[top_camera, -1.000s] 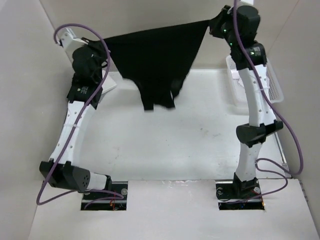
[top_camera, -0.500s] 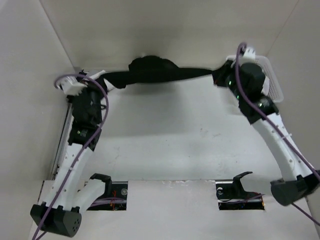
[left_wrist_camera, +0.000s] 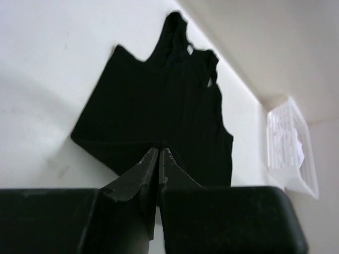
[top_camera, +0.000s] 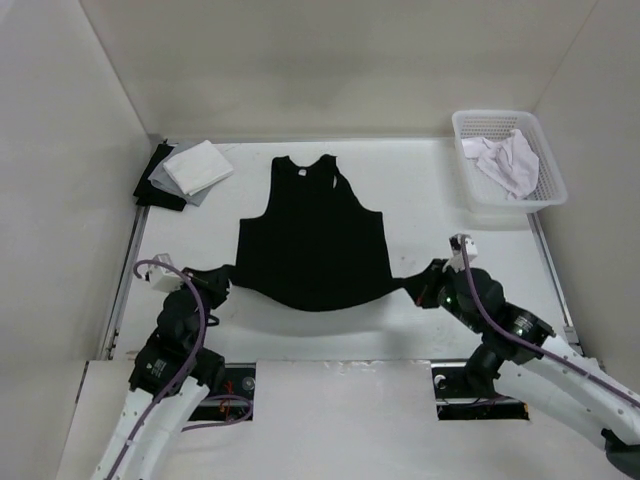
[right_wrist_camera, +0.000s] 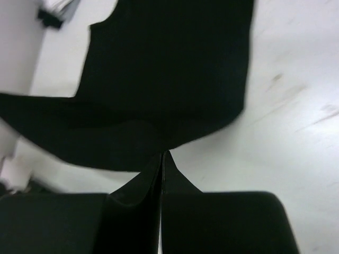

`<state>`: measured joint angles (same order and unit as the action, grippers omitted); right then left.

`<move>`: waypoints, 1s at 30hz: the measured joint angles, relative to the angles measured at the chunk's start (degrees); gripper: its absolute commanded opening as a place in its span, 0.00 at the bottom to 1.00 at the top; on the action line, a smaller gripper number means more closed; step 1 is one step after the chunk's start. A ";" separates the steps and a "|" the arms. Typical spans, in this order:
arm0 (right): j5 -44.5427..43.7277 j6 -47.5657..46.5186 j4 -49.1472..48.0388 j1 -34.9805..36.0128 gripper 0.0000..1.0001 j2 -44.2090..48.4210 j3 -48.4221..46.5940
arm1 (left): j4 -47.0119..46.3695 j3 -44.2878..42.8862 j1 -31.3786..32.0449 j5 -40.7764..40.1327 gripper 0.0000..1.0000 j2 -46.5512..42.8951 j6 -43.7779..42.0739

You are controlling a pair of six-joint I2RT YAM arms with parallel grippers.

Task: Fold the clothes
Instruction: Flatten the tank top out, then fold the tank top

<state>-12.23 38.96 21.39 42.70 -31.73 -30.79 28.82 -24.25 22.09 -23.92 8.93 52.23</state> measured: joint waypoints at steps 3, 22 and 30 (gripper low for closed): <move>-3.08 6.23 4.55 9.31 0.00 4.22 1.97 | 7.61 0.00 2.25 0.07 0.02 -3.74 3.43; 4.74 -3.15 -15.76 -18.14 0.00 -49.46 -33.81 | -30.91 -17.79 -7.69 -6.49 0.02 56.59 -1.77; 12.09 -1.92 -20.94 -27.32 0.44 -84.98 -66.88 | -42.21 -46.03 -15.32 -1.25 0.36 93.39 -4.13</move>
<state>-0.14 37.04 0.45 15.38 -116.71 -97.67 -13.39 -70.28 6.76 -25.17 102.32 48.10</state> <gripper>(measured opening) 0.321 0.271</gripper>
